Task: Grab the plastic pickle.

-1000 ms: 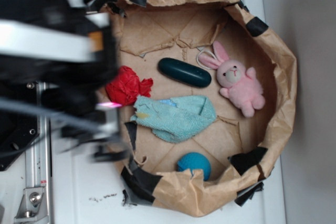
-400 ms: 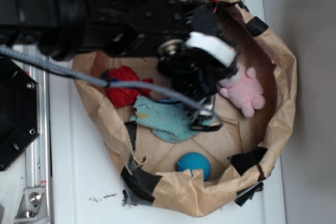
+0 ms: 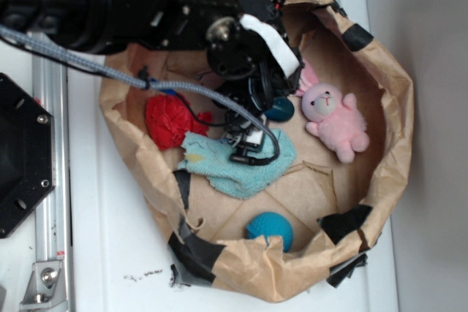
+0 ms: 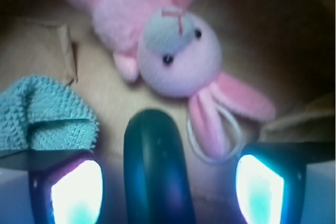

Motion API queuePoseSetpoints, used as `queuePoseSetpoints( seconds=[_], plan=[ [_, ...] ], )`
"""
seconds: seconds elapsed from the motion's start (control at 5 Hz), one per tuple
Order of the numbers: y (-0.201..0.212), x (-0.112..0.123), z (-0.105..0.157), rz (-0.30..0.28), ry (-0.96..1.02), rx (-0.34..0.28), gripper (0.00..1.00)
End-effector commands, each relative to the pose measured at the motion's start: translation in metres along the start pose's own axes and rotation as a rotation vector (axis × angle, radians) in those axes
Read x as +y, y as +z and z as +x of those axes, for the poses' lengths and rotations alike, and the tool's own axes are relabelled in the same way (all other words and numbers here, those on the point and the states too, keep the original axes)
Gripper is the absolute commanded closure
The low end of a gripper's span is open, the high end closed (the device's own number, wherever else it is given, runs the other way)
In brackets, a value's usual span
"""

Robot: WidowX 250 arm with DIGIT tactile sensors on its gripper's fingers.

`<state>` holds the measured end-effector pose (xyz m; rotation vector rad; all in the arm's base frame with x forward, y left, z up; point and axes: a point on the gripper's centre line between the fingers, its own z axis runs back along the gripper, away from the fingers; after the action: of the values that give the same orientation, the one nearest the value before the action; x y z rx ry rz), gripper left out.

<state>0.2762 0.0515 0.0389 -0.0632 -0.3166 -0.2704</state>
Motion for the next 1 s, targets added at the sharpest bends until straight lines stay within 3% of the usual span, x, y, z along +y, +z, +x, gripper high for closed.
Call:
queuePoseSetpoints(
  seconds=[0.0,0.2,0.4,0.6,0.8],
  plan=[
    [-0.007,0.01,0.013,0.071,-0.035,0.019,0.0],
    [-0.038,0.004,0.014,0.105,-0.027,0.087,0.3],
    [-0.025,0.008,0.01,0.1,0.046,0.1,1.0],
    [0.02,0.006,0.007,0.056,0.32,0.122,1.0],
    [0.067,-0.007,0.021,0.006,0.349,0.081,1.0]
  ],
)
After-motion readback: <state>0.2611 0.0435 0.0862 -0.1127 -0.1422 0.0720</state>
